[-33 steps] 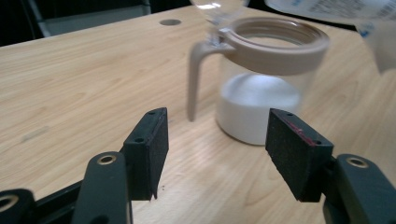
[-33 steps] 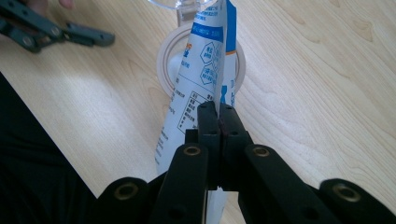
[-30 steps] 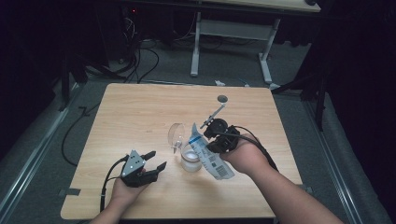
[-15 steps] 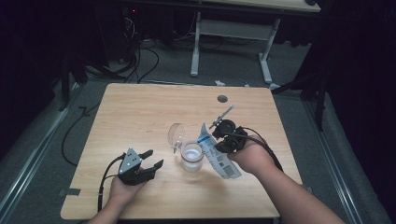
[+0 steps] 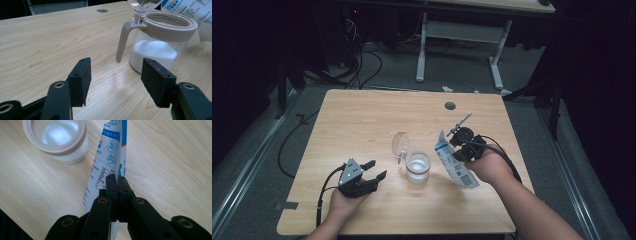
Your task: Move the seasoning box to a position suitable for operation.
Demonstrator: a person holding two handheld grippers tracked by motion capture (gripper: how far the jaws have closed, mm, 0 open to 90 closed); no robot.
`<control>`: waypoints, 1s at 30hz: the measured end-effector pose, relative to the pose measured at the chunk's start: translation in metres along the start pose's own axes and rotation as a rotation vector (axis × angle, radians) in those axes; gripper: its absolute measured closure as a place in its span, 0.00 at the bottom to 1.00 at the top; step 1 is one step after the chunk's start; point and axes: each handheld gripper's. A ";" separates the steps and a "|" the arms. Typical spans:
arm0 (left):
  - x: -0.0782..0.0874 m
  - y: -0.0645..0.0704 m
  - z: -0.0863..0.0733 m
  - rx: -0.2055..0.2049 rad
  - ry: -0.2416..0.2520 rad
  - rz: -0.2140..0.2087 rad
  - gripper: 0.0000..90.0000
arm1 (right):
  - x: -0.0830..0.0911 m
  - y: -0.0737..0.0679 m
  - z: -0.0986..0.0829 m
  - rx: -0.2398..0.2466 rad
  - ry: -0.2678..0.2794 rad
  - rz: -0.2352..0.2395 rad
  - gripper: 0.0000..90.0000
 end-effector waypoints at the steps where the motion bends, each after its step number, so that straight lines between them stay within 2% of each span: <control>1: 0.000 0.000 0.000 -0.001 -0.001 0.002 0.46 | -0.001 0.003 -0.001 0.001 0.003 0.000 1.00; 19: -0.004 0.000 -0.004 0.016 -0.015 -0.025 0.46 | -0.016 0.047 -0.018 -0.118 -0.029 -0.039 1.00; 20: -0.004 0.000 -0.004 0.015 -0.016 -0.026 0.46 | -0.017 0.049 -0.019 -0.111 -0.024 -0.036 1.00; 23: -0.005 0.000 -0.005 0.017 -0.019 -0.029 0.46 | -0.019 0.053 -0.022 -0.138 -0.006 -0.041 1.00; 30: -0.006 0.000 -0.005 0.013 -0.025 -0.033 0.46 | -0.016 0.056 -0.028 -0.154 0.048 -0.065 1.00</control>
Point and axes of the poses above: each handheld gripper's, and its own axes: x roughly backward along the jaws, z roughly out of its top, y roughly to its right, and after that the axes turned 4 degrees about -x, right-handed
